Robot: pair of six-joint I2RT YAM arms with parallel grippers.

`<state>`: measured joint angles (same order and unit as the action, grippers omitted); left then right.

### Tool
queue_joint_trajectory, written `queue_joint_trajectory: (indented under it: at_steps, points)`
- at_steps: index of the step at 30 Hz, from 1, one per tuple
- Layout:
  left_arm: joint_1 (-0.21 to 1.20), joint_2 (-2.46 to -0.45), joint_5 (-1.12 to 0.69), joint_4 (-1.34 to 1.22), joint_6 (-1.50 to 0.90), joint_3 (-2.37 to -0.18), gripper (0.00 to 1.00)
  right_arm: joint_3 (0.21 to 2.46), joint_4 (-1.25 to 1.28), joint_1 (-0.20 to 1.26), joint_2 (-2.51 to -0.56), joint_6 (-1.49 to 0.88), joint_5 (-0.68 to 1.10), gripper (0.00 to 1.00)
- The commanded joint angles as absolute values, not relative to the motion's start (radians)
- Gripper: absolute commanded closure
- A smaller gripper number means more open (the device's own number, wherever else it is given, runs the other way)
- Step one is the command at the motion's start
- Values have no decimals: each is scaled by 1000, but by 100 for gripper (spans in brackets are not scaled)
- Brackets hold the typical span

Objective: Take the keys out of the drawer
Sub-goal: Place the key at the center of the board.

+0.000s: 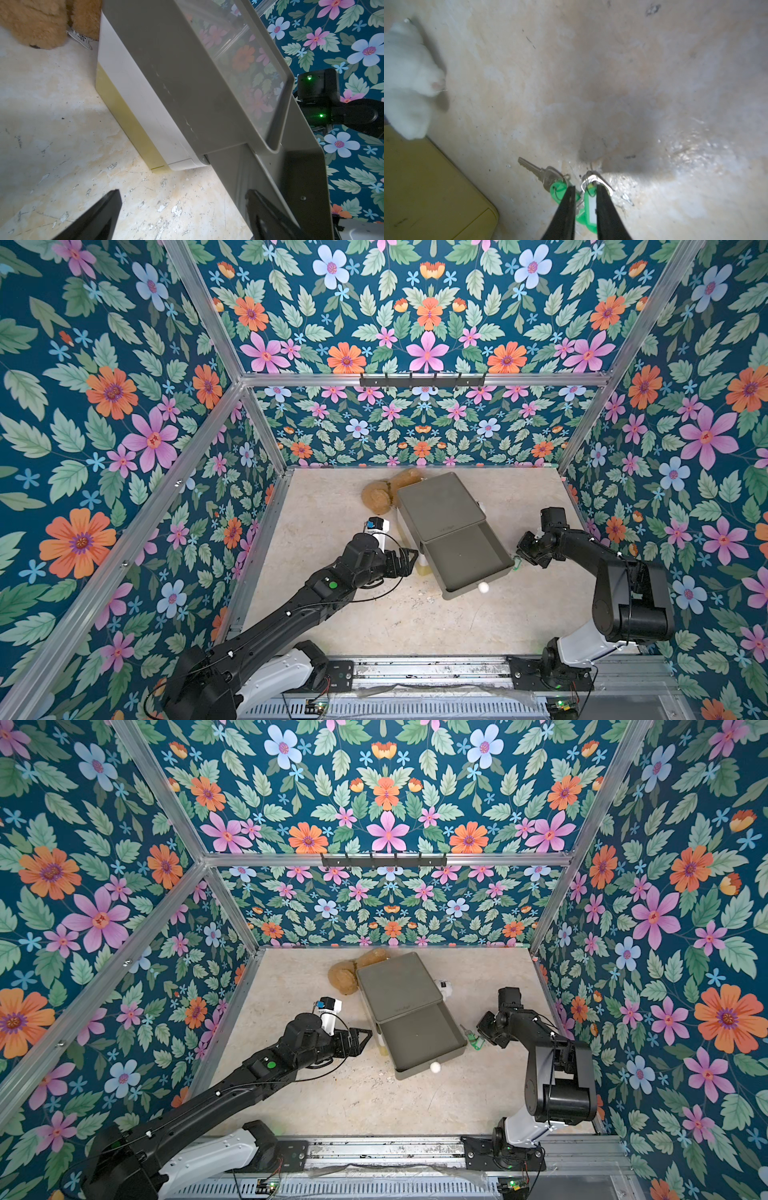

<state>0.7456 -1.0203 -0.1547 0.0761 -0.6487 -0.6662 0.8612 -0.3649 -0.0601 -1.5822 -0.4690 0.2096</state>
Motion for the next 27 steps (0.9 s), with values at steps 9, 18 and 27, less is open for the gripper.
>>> queue_joint_trajectory:
  at_steps: [9, 18, 27]
  points:
    - [745, -983, -93, 117, -653, -683, 1, 847, -376, -59, -1391, -501, 315, 55]
    - [745, -927, -99, 51, -675, -668, 1, 812, -335, -58, -1120, -613, 521, 51]
    - [744, -931, -148, 27, -655, -702, 1, 766, -185, -58, -917, -807, 773, 50]
